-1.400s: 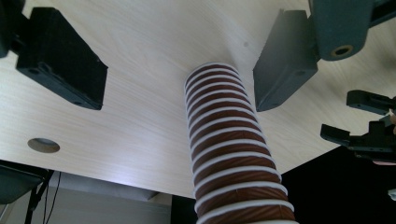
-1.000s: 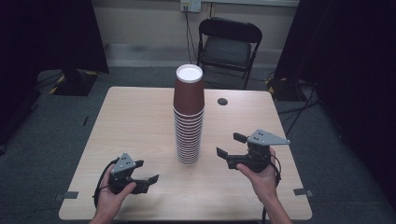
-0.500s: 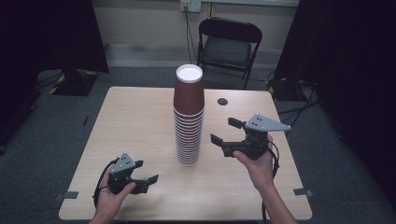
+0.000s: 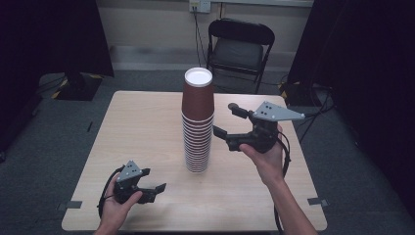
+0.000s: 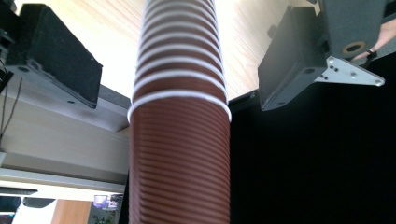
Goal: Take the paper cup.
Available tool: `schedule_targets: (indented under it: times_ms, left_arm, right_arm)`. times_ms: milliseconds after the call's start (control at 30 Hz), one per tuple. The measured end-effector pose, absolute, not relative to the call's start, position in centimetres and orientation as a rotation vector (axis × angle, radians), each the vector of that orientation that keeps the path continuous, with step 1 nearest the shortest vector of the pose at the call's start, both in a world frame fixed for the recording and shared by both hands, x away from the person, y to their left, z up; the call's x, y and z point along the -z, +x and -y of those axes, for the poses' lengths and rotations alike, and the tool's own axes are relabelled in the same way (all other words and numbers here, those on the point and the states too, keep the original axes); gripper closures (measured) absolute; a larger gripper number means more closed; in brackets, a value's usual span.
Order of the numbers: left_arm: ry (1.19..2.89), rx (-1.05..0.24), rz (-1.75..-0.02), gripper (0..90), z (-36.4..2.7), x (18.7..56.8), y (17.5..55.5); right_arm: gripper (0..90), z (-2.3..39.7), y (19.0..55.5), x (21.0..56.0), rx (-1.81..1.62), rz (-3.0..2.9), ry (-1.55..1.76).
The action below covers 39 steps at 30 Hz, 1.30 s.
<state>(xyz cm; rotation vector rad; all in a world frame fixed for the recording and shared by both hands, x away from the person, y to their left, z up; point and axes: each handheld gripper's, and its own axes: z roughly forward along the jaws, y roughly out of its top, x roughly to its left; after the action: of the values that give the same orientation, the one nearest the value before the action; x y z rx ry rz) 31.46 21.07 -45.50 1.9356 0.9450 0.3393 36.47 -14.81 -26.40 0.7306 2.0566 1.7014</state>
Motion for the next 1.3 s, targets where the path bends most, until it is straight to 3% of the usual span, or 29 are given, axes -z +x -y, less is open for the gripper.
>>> schedule_targets:
  times_ms: [700,1300]
  left_arm:
    - [1.932,-0.335,-0.945,15.7,-21.2,45.5,31.5]
    - [1.933,-0.332,-0.944,15.8,-21.2,45.5,31.5]
  right_arm:
    - [13.3,11.1,40.3,21.9,-1.762,-2.052,0.680]
    - [13.2,8.4,43.0,21.4,-1.756,-2.095,0.675]
